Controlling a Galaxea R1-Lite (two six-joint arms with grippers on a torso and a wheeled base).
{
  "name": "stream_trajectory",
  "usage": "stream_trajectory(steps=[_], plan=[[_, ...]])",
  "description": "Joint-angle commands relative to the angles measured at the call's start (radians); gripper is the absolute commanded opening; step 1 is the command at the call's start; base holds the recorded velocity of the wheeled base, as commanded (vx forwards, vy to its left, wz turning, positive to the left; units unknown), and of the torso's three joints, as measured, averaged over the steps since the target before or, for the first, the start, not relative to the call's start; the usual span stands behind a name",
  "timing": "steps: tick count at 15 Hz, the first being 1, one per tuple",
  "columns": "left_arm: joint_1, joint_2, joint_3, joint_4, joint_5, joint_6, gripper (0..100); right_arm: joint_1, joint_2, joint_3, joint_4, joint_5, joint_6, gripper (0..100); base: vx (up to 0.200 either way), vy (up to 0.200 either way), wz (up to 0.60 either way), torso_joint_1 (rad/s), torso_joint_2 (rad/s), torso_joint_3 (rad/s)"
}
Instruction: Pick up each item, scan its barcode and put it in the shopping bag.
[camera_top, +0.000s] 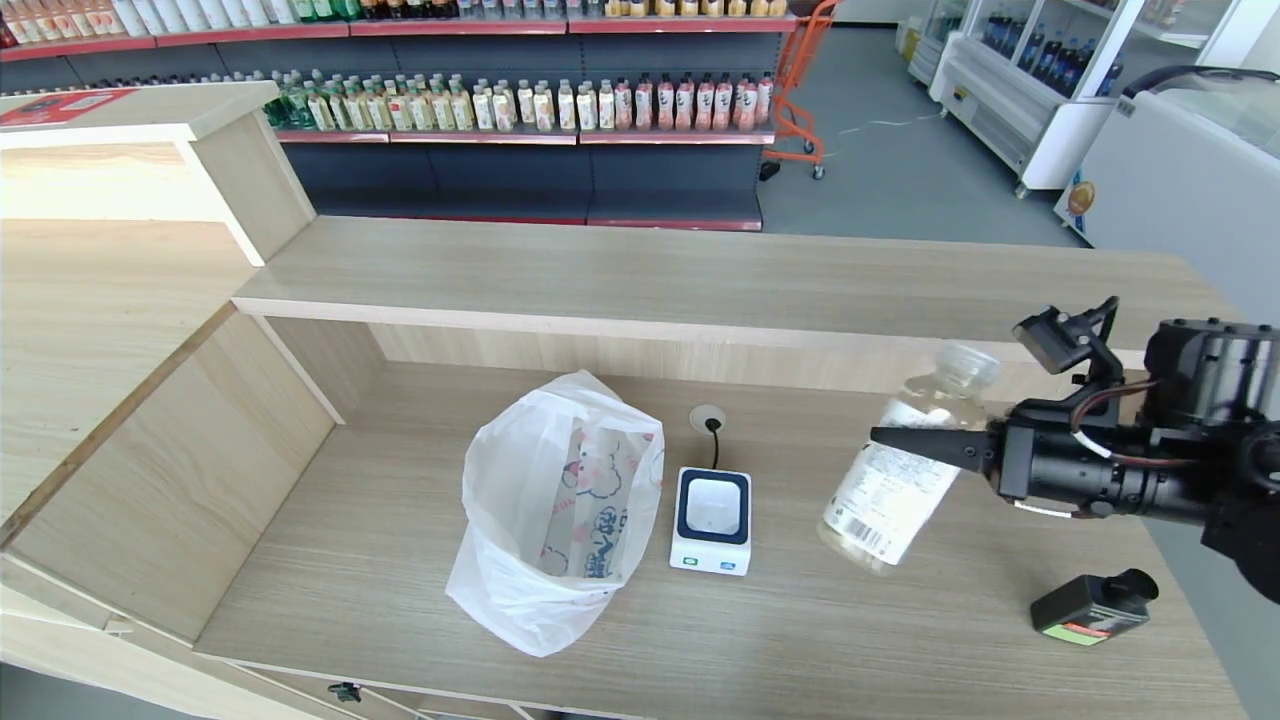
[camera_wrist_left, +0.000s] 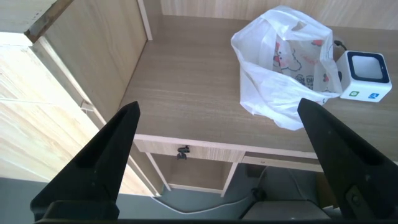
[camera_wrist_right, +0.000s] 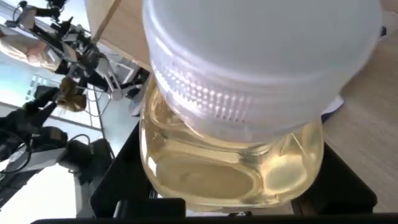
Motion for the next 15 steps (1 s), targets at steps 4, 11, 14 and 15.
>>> stream_trajectory(steps=[4,11,14,15], plan=[[0.000,0.000,0.000,0.000,0.000,0.000,100,0.123,-0.338,0.114,0.041,0.113,0.125,0,0.000,0.000,0.00,0.000,0.00,0.000],[0.000,0.000,0.000,0.000,0.000,0.000,100,0.211,-0.346,0.151,0.038,0.107,0.091,0,0.000,0.000,0.00,0.000,0.00,0.000],[0.000,0.000,0.000,0.000,0.000,0.000,100,0.211,-0.344,0.157,0.038,0.105,0.085,0,0.000,0.000,0.00,0.000,0.00,0.000],[0.000,0.000,0.000,0.000,0.000,0.000,100,0.211,-0.344,0.157,0.038,0.105,0.084,0,0.000,0.000,0.00,0.000,0.00,0.000]])
